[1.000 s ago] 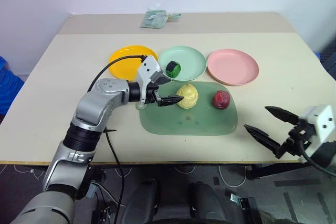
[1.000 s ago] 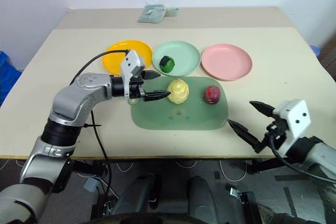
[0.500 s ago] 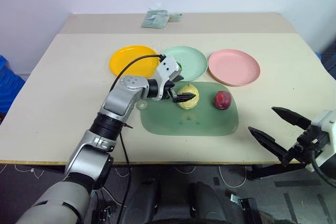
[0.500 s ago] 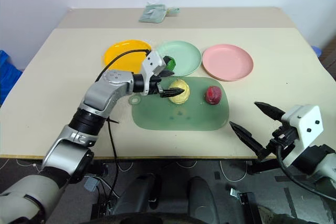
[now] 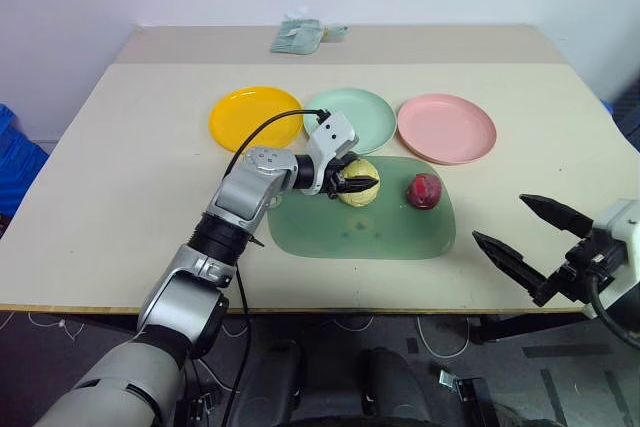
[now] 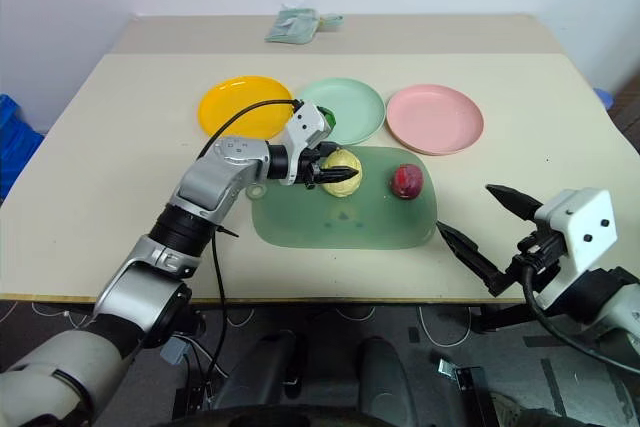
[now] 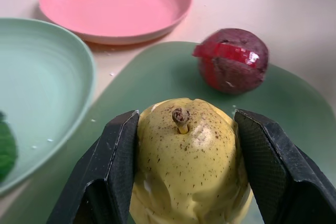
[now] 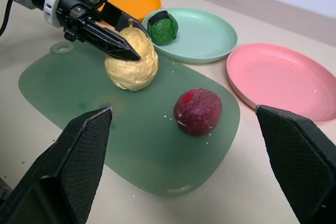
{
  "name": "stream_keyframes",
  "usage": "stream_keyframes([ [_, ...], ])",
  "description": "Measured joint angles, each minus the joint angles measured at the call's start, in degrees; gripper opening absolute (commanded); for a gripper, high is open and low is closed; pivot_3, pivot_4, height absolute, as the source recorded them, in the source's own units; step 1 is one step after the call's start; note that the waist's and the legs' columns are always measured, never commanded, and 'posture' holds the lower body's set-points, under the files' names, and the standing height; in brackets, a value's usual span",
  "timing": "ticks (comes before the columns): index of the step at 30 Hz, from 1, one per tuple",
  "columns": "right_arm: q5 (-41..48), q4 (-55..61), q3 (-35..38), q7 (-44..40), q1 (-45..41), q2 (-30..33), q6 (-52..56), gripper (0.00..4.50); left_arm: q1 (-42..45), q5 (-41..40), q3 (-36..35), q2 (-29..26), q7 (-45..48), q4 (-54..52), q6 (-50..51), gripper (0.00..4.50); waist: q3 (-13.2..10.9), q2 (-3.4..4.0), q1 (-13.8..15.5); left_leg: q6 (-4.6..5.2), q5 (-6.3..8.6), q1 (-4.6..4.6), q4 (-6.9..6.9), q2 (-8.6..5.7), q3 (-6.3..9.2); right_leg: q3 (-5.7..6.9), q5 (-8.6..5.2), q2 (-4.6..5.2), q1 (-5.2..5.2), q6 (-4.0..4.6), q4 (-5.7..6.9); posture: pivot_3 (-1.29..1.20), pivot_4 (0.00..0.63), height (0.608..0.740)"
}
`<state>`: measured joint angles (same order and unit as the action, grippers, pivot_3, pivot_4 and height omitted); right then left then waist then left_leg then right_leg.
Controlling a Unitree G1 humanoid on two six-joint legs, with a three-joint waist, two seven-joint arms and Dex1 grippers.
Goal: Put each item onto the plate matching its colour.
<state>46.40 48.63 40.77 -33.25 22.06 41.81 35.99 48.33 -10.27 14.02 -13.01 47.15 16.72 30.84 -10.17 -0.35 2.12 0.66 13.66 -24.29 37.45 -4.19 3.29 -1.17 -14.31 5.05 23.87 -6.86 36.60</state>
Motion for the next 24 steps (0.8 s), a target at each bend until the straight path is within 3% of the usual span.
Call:
stream_keyframes([
  [8,-0.7,-2.0,-2.3,-0.7,-2.7,1.2,-0.2,4.50,1.1,-4.5,-15.4,-1.3,-11.7,-0.3,1.6,2.68,0.0,-0.04,0.2,0.00,0.00,-0.01,0.09,0.00,0.03,0.08,0.01,-0.06,-0.04,-0.02,0.01,0.00,0.150,0.740],
  [12,-2.0,-5.1,-5.1,-1.5,-6.1,1.9,-1.2,4.50,7.0,-1.4,-22.1,-3.6,-25.7,9.0,-4.0,2.68,0.0,-0.05,0.2,0.04,0.03,0.00,0.18,-0.02,0.03,0.11,0.01,-0.08,-0.08,-0.02,0.05,0.00,0.150,0.740],
  [16,-3.7,-7.7,-8.3,-2.2,-8.9,1.9,-2.5,4.50,10.2,2.5,-24.4,-4.4,-36.6,22.1,-12.2,2.68,0.0,-0.07,0.3,0.10,0.06,0.01,0.27,-0.09,0.04,0.15,0.02,-0.04,-0.16,-0.05,0.05,0.00,0.150,0.740],
  [24,-6.4,-11.8,-12.2,-4.4,-12.3,1.9,-4.7,4.50,14.0,4.7,-25.0,-2.9,-44.2,45.8,-26.9,2.68,0.0,-0.13,0.2,0.20,0.13,-0.03,0.43,-0.13,0.03,0.15,0.09,-0.02,-0.18,-0.17,0.03,0.00,0.150,0.740],
])
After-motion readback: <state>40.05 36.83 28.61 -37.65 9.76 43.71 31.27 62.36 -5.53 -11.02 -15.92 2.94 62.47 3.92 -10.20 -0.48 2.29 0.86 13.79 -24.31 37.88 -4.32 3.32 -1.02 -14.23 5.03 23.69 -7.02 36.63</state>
